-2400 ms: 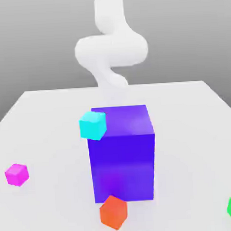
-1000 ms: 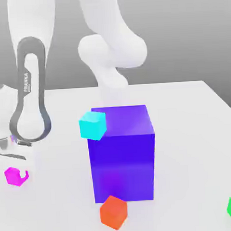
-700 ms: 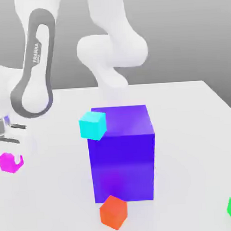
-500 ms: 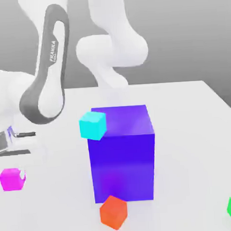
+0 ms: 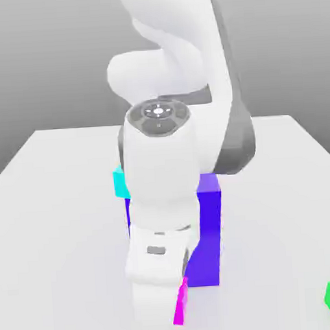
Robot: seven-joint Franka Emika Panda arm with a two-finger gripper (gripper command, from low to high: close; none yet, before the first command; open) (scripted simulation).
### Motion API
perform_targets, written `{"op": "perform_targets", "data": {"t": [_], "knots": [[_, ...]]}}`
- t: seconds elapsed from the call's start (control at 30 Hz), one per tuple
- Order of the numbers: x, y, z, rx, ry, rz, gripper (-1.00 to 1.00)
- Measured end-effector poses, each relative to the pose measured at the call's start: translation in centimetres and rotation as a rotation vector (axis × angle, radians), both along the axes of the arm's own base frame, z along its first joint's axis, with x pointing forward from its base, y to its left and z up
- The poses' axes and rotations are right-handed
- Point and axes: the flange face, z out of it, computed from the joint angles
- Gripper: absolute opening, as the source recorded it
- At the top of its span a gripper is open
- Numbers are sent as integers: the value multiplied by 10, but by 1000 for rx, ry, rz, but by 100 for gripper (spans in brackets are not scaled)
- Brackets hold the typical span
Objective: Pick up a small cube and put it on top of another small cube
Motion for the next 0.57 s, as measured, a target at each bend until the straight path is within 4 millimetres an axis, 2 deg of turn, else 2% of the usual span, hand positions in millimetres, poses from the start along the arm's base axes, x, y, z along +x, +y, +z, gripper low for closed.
{"op": "perform_targets", "data": {"t": [0.13,0.27,0.33,0.37,0.43,0.47,0.57], "knots": [[-8,92,6,4,2,348,-100],[-32,181,12,8,3,697,-100],[-53,217,8,12,-8,871,-100],[-60,230,-2,14,-12,934,-100],[-66,240,-31,16,-15,981,-100],[-68,241,-43,16,-16,988,100],[-68,241,-43,16,-16,988,100]]}}
